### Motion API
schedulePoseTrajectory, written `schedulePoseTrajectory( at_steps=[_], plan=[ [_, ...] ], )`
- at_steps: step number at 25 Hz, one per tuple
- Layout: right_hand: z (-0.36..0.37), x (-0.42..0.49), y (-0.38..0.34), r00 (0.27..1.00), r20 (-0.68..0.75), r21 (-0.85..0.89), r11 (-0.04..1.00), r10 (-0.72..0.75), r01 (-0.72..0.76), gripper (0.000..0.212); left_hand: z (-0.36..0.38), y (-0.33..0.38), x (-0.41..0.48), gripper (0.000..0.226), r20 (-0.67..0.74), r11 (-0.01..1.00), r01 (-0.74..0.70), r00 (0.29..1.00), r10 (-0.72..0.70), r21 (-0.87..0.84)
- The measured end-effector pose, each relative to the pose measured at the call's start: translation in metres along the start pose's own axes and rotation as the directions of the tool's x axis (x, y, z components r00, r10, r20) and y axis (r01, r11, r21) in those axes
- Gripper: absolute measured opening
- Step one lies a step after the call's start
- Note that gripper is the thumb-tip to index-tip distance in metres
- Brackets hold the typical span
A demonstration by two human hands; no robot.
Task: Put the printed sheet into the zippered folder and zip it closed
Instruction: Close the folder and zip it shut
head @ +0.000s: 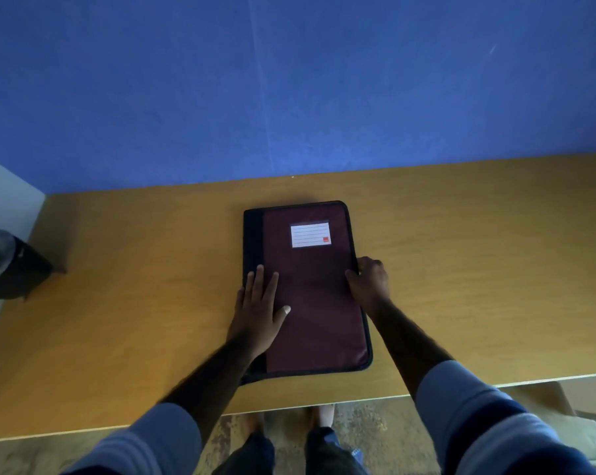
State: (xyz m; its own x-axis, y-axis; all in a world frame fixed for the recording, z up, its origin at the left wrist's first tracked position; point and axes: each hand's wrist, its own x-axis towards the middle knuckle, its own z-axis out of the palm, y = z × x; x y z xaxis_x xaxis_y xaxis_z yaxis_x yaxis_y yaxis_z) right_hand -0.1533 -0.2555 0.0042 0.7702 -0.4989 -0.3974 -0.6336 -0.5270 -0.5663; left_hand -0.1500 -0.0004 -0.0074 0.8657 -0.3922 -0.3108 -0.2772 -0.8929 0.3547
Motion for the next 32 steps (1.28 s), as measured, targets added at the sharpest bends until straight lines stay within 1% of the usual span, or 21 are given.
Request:
schedulePoseTrajectory(
  at_steps=[2,4,5,8,10,12,14,18,22,24,25,26,28,30,32],
  plan=[
    [0.003,0.002,0.003,0.998,0.002,-0.05,0.997,0.059,-0.059,0.03,0.0,-0.001,-0.002,0.085,-0.044,0.992,0.082,0.995,-0.087,-0.096],
    [0.006,0.001,0.006,0.995,0.015,-0.047,0.994,0.1,-0.099,0.03,-0.002,-0.003,-0.003,0.089,-0.06,0.948,0.2,0.973,-0.221,-0.246],
    [0.007,0.0,0.006,0.994,0.022,-0.034,0.994,0.106,-0.105,0.029,-0.004,-0.004,-0.002,0.09,-0.06,0.924,0.234,0.963,-0.263,-0.301],
    [0.005,0.001,0.005,0.991,0.022,0.069,0.988,0.135,-0.136,0.029,-0.007,-0.001,0.004,0.092,-0.076,0.877,0.262,0.945,-0.317,-0.404],
    [0.002,0.004,0.004,0.983,0.023,0.182,0.966,0.181,-0.182,0.04,-0.01,0.002,0.009,0.095,-0.088,0.846,0.275,0.932,-0.351,-0.457],
    [0.001,0.006,0.004,0.983,0.026,0.252,0.951,0.181,-0.181,0.056,-0.013,0.005,0.013,0.096,-0.094,0.84,0.276,0.929,-0.358,-0.467],
    [0.003,0.009,0.002,0.989,0.023,0.272,0.951,0.144,-0.145,0.064,-0.018,0.005,0.019,0.094,-0.106,0.845,0.272,0.928,-0.356,-0.46],
    [0.003,0.018,-0.009,0.996,0.006,0.318,0.944,0.094,-0.091,0.067,-0.031,0.002,0.036,0.086,-0.13,0.86,0.259,0.929,-0.347,-0.44],
    [0.006,0.023,-0.016,0.999,0.017,0.322,0.946,0.029,-0.032,0.066,-0.033,-0.006,0.043,0.082,-0.098,0.859,0.27,0.934,-0.343,-0.435],
    [0.007,0.024,-0.015,0.999,0.035,0.273,0.962,0.008,-0.018,0.065,-0.029,-0.009,0.041,0.079,-0.083,0.864,0.268,0.939,-0.332,-0.427],
    [0.008,0.023,-0.014,0.999,0.038,0.221,0.975,-0.011,0.003,0.065,-0.027,-0.01,0.039,0.079,-0.078,0.869,0.264,0.943,-0.324,-0.419],
    [0.009,0.021,-0.013,0.998,0.037,0.146,0.989,-0.044,0.038,0.064,-0.025,-0.011,0.038,0.078,-0.074,0.876,0.258,0.947,-0.313,-0.408],
    [0.017,0.014,-0.01,0.988,0.052,-0.064,0.987,-0.146,0.149,0.065,-0.021,-0.014,0.033,0.076,-0.073,0.904,0.229,0.959,-0.272,-0.361],
    [0.031,0.002,-0.007,0.961,0.096,-0.269,0.923,-0.26,0.277,0.074,-0.014,-0.017,0.025,0.076,-0.094,0.952,0.157,0.978,-0.187,-0.264],
    [0.046,-0.008,-0.001,0.931,0.13,-0.383,0.849,-0.34,0.364,0.082,-0.005,-0.021,0.015,0.078,-0.114,0.983,0.086,0.988,-0.105,-0.162]
  ],
)
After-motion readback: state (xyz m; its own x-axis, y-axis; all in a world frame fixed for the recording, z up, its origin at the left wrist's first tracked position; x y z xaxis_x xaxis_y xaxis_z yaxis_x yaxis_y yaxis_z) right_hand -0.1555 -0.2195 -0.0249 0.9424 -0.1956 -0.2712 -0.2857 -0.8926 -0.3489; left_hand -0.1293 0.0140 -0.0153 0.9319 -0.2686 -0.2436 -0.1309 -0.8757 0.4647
